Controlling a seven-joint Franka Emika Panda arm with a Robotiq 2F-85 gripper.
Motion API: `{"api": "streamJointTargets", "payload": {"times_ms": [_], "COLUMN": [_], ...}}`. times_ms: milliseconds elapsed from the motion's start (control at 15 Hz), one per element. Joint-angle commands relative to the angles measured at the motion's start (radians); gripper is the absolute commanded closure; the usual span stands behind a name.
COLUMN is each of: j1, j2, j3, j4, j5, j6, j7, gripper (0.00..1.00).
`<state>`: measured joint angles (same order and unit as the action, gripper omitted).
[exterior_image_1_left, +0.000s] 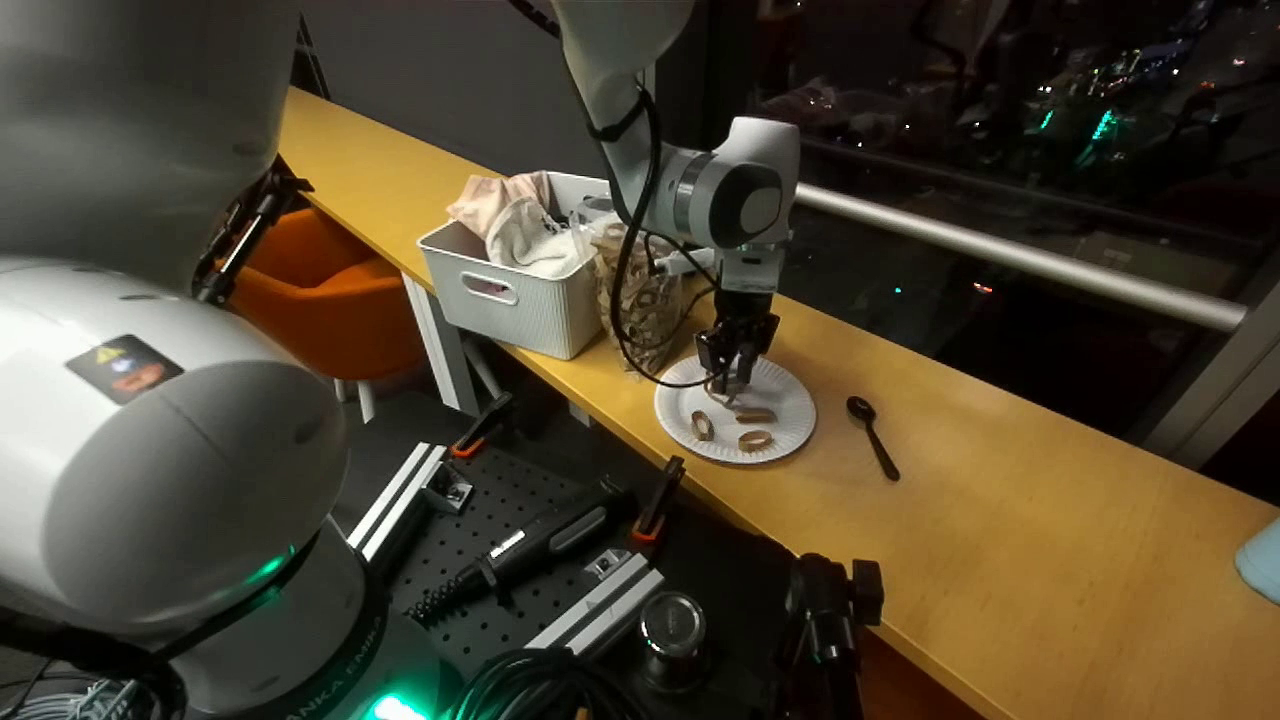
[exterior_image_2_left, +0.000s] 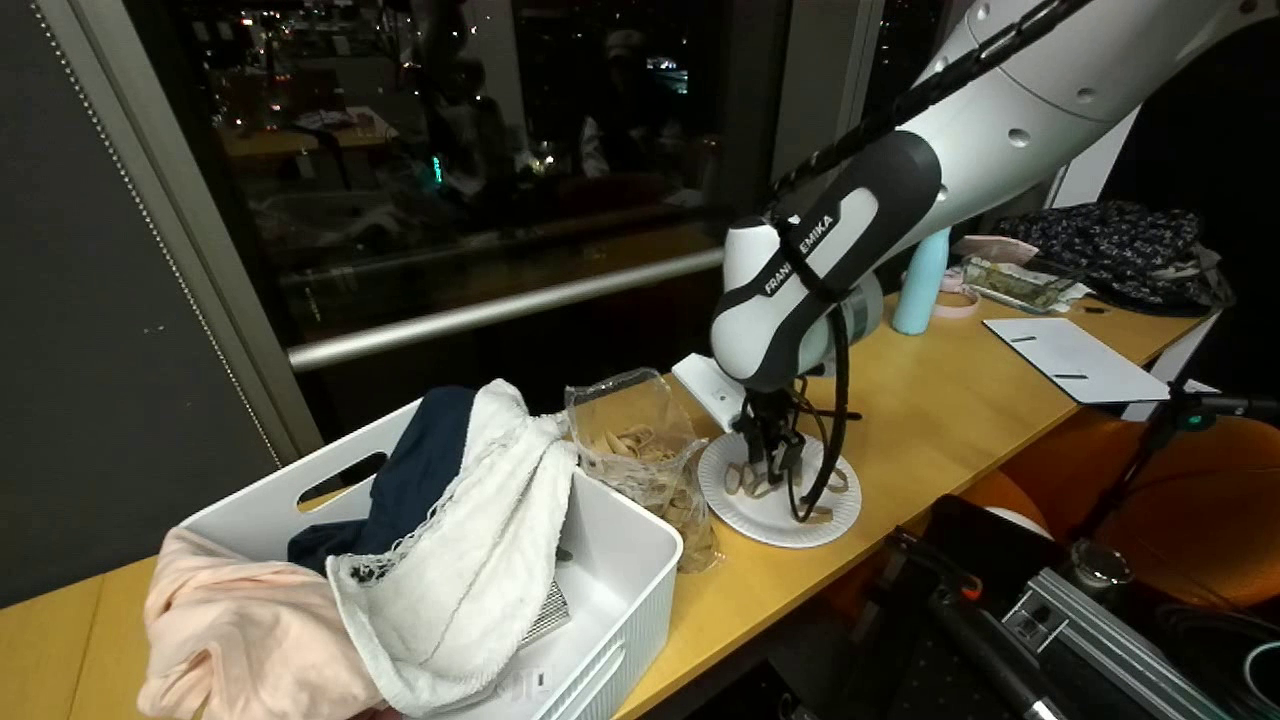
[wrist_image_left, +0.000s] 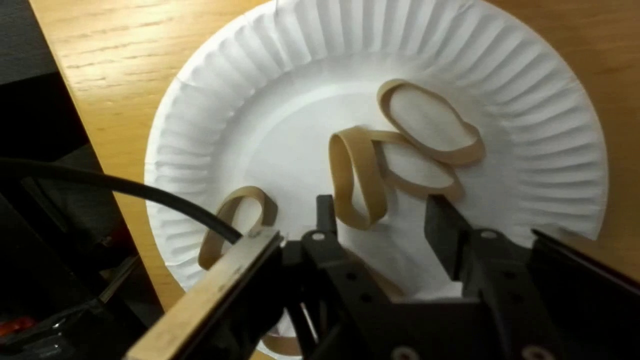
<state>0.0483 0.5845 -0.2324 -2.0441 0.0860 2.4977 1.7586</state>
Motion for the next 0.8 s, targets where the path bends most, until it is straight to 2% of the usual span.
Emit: {"api": "streamJointTargets", "payload": {"times_ms": [0,133,733], "j1": [0.007,0.013,0.025], "j2": [-0.023,-0.018,0.052], "j3": [0.002,-0.001,0.014], "j4": [-0.012,0.003,0.109], "j5": [-0.005,-0.012,-0.012], "j6": [0.018,0.018,-0.006], "j7": [0.028,0.04,0.048], "gripper": [0.29,0.24,0.24]}}
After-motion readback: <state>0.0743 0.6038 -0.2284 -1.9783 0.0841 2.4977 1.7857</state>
